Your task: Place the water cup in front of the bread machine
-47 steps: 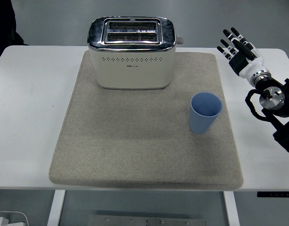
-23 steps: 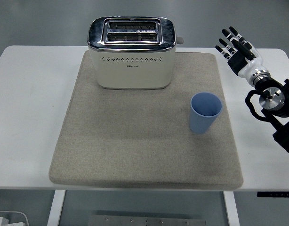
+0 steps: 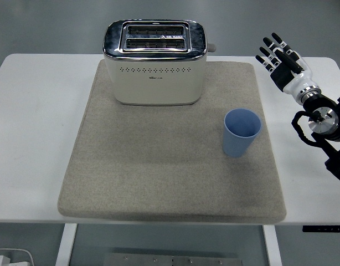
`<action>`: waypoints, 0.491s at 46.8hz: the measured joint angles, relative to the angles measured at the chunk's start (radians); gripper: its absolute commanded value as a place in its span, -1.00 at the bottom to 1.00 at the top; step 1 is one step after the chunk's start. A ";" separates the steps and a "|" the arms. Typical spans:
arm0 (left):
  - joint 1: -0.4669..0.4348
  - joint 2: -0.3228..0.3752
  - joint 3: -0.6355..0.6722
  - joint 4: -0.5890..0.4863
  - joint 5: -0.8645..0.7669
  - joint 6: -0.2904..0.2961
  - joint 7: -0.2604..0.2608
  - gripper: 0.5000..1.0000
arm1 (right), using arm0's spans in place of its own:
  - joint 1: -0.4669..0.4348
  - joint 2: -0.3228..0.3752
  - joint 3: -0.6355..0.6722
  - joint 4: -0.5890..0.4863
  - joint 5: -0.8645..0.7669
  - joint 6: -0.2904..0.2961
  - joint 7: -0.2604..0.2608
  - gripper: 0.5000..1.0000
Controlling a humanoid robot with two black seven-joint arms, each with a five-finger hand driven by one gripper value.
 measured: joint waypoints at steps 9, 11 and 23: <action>0.000 0.000 0.001 0.000 0.000 0.000 0.000 1.00 | -0.011 -0.004 0.002 0.002 -0.001 -0.002 0.000 0.71; 0.000 0.000 0.001 0.000 0.000 0.000 0.000 1.00 | -0.014 -0.012 0.003 0.003 -0.001 -0.001 0.000 0.71; 0.000 0.000 0.001 0.000 0.000 0.000 0.000 1.00 | -0.033 -0.053 0.003 0.018 -0.019 0.040 0.001 0.70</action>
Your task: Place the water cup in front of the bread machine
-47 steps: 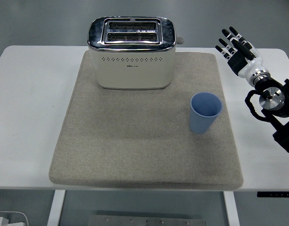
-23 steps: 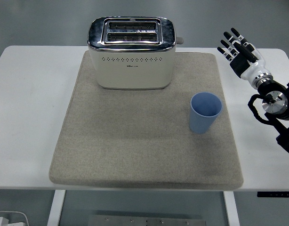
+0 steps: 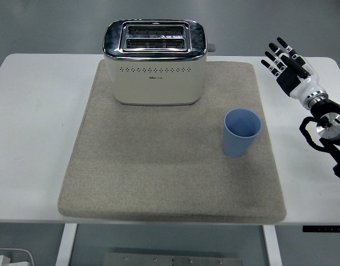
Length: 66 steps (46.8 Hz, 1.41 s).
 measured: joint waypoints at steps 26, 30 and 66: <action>0.000 0.000 0.000 0.000 0.000 0.000 0.000 1.00 | -0.083 -0.070 -0.001 0.178 -0.359 0.003 0.015 0.70; 0.000 0.000 0.000 0.000 0.000 0.000 0.000 1.00 | -0.099 -0.104 0.000 0.239 -0.398 -0.005 0.036 0.70; 0.000 0.000 0.000 0.000 0.000 0.000 0.000 1.00 | -0.300 -0.497 0.005 0.679 -0.452 -0.014 0.042 0.70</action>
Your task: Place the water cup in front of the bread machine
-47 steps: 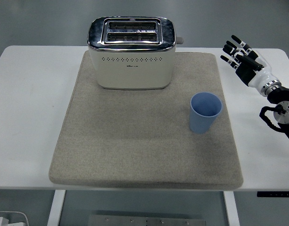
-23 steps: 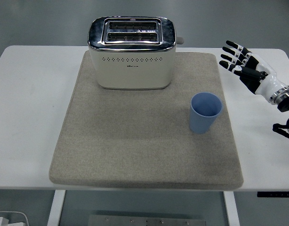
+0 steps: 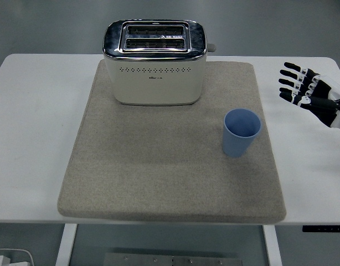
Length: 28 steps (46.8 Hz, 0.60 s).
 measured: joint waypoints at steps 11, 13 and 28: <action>0.000 0.000 0.000 0.000 0.000 0.000 0.000 1.00 | -0.044 -0.032 -0.009 0.053 -0.117 -0.001 0.026 0.70; 0.000 0.000 0.000 0.000 0.000 0.000 0.000 1.00 | -0.055 -0.032 -0.008 0.055 -0.140 -0.003 0.032 0.70; 0.000 0.000 0.000 0.000 0.000 0.000 0.000 1.00 | -0.112 -0.064 -0.001 0.111 -0.263 -0.052 0.079 0.70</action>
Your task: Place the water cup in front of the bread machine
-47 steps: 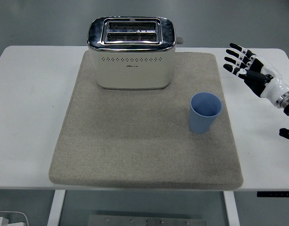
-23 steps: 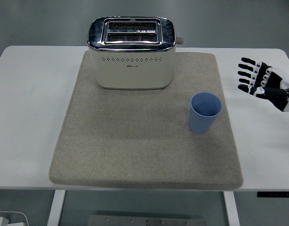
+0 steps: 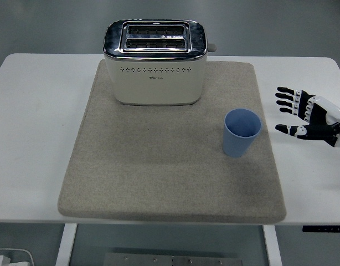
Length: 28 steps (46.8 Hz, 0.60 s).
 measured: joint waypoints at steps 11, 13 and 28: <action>0.000 0.000 0.000 0.000 0.000 0.000 0.000 1.00 | -0.034 0.012 -0.006 0.034 -0.100 -0.060 0.008 0.70; 0.000 0.000 0.000 0.000 0.000 0.000 0.000 1.00 | -0.039 0.017 -0.007 0.034 -0.120 -0.070 0.009 0.70; 0.000 0.000 0.000 0.000 0.000 0.000 0.000 1.00 | -0.044 0.053 -0.007 0.023 -0.139 -0.116 0.009 0.70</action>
